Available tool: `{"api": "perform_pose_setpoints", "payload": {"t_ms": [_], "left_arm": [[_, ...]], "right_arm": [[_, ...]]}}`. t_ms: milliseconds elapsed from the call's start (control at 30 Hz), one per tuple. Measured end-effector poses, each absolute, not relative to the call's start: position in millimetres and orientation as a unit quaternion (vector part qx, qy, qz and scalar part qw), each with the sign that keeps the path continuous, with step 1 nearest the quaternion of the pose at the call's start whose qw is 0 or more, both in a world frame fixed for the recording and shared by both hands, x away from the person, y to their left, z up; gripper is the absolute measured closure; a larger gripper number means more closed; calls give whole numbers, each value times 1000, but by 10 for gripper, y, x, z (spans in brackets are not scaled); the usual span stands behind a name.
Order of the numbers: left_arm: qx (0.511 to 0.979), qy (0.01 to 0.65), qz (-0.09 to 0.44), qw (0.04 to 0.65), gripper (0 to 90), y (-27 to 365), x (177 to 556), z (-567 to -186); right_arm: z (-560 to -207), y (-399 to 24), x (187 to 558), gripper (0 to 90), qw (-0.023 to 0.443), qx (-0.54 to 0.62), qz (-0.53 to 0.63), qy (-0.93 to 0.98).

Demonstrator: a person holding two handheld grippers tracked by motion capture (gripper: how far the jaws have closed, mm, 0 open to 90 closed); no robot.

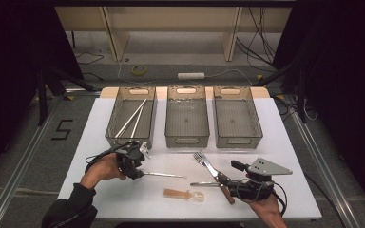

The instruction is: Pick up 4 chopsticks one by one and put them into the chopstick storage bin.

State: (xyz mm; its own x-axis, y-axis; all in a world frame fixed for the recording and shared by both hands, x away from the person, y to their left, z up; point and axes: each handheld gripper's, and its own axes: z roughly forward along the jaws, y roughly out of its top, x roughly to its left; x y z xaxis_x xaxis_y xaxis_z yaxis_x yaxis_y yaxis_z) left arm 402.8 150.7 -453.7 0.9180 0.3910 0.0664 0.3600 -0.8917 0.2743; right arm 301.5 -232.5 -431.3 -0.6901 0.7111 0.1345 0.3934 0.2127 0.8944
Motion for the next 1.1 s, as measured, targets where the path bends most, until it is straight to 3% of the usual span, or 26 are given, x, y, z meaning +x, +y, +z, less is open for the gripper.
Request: {"api": "perform_pose_setpoints", "payload": {"t_ms": [567, 1100], "left_arm": [[981, 153, 49, 109, 737, 1474, 4032, -4611], [987, 105, 48, 109, 822, 1465, 4004, -4617]], "right_arm": [[-4315, -2322, 3019, 282, 153, 362, 512, 764], [-4322, -2318, 3021, 282, 152, 362, 508, 767]]}}
